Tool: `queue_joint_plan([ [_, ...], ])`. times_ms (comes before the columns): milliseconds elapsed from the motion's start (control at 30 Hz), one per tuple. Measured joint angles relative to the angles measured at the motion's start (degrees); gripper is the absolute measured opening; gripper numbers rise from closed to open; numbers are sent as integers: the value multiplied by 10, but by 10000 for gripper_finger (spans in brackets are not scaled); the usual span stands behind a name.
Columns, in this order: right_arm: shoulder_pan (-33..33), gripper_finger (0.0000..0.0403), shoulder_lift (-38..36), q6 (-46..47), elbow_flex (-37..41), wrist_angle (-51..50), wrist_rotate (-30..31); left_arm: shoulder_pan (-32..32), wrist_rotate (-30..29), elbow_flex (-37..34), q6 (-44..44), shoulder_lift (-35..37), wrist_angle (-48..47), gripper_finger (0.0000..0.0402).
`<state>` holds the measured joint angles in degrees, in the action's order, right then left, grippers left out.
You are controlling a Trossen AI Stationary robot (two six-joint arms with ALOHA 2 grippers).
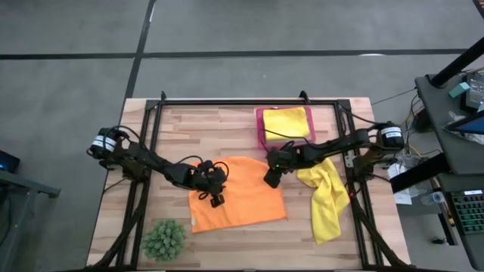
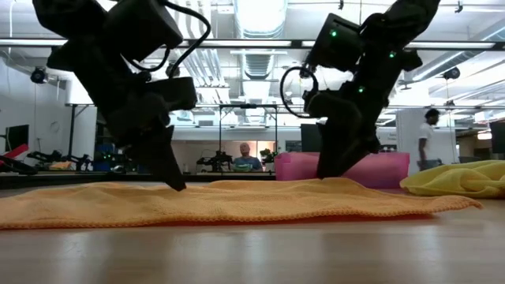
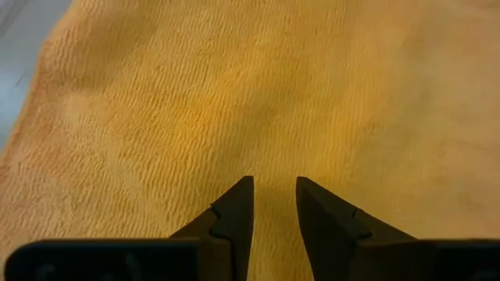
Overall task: Fold microfiber towels
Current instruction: Fold the orange microfiber cloth
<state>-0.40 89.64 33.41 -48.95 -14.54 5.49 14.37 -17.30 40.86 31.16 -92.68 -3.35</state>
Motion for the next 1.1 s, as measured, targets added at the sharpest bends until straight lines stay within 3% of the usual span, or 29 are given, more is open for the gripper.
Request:
queue_joint_plan([
  [133,0,199,15,-4,-1,15,-1,0,-8,0,0,0,0,83],
  [267,0,175,13,-17,-2,38,-12,0,-11,0,0,0,-1,83],
  [600,22,19,12,-60,-2,95,-75,0,-28,0,0,1,0,83],
  [833,46,9,12,-85,-2,174,-129,0,-44,0,0,1,0,83],
  [1100,74,9,33,-111,-6,215,-121,0,-57,0,0,1,2,83],
])
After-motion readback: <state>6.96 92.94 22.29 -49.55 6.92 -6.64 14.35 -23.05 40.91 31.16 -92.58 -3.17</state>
